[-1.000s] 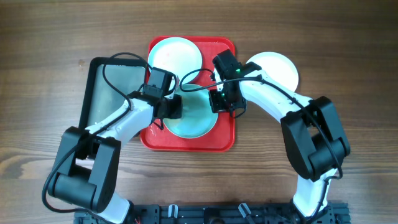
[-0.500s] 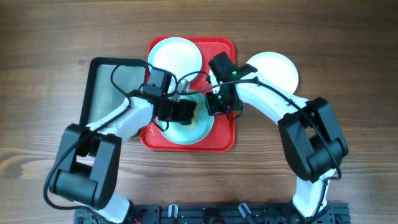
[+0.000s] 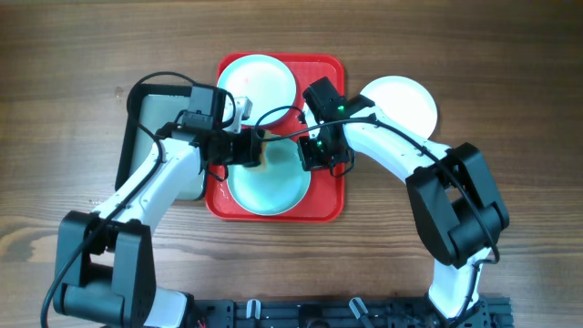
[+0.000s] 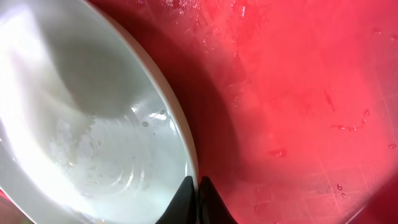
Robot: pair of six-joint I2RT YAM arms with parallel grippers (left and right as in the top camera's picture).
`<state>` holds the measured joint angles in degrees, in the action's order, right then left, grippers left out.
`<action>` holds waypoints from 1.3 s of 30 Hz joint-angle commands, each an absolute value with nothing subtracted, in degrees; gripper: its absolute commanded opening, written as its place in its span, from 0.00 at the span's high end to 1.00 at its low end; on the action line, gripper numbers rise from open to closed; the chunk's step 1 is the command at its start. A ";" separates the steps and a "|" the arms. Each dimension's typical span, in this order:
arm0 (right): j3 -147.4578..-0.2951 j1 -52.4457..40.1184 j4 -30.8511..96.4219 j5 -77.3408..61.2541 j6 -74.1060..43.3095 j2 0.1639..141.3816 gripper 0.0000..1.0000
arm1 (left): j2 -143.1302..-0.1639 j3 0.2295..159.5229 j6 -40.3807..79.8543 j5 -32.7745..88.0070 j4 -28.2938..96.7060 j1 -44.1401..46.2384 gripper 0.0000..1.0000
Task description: Clean dirty plates on tray and stack at the side
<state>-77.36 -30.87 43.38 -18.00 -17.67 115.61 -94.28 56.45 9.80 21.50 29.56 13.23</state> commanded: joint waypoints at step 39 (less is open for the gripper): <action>-77.12 -30.96 43.09 -18.52 -16.56 115.07 0.96 | -106.30 56.03 6.20 16.49 33.12 16.80 0.96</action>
